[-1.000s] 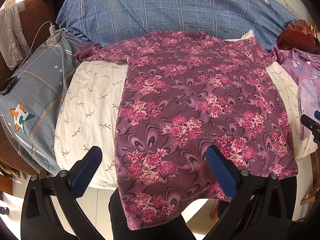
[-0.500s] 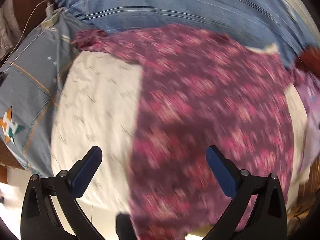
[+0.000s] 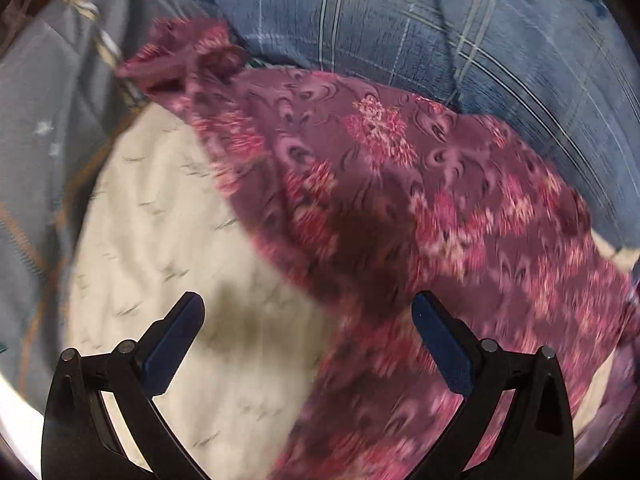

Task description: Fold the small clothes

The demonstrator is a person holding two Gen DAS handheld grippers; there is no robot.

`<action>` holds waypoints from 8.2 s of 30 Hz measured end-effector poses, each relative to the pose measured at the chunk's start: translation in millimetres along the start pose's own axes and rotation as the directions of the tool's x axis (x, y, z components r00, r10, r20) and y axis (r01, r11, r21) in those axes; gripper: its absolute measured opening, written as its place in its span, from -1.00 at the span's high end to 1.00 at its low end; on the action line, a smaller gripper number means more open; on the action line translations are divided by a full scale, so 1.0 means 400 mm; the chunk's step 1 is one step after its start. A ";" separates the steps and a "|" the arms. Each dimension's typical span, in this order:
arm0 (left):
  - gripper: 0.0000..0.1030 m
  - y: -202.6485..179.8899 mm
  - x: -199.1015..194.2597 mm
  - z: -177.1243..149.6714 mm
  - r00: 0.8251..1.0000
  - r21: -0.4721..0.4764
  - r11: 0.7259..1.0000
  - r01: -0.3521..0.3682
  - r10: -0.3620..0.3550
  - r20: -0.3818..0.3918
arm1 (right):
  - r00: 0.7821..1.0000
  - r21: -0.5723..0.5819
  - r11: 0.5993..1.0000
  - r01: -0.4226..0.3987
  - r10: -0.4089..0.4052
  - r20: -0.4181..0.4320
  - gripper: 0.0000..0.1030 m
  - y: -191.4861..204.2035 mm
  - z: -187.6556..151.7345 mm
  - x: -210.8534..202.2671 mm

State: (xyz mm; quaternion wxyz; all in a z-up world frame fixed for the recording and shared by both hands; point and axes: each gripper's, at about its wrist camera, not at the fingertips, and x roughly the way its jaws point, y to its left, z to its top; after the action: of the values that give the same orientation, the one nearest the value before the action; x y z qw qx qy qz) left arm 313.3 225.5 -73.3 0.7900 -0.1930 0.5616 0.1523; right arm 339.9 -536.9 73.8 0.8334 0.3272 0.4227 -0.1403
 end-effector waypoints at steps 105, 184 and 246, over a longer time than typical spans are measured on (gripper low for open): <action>-1.00 0.258 -0.209 -0.176 0.984 -0.234 0.962 0.139 -0.107 0.143 | 0.979 -0.913 0.356 -0.199 0.109 -0.171 0.86 1.045 -1.263 0.180; 0.76 -0.524 -0.151 -0.341 0.953 0.403 0.867 0.292 -0.228 -0.200 | 0.972 -0.426 0.873 -0.236 0.220 -0.086 -0.89 0.239 -0.848 -0.084; -0.52 -0.127 -0.231 -0.099 0.950 0.107 0.944 0.312 -0.311 -0.026 | 0.941 -0.287 0.897 -0.336 0.330 -0.071 -0.53 0.335 -0.546 -0.048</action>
State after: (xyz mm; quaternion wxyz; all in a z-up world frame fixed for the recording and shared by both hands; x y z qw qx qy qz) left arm 274.2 159.8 9.2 0.8111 -0.2362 0.5350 -0.0067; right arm 262.9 -292.6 52.6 0.8801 0.2680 0.3853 0.0721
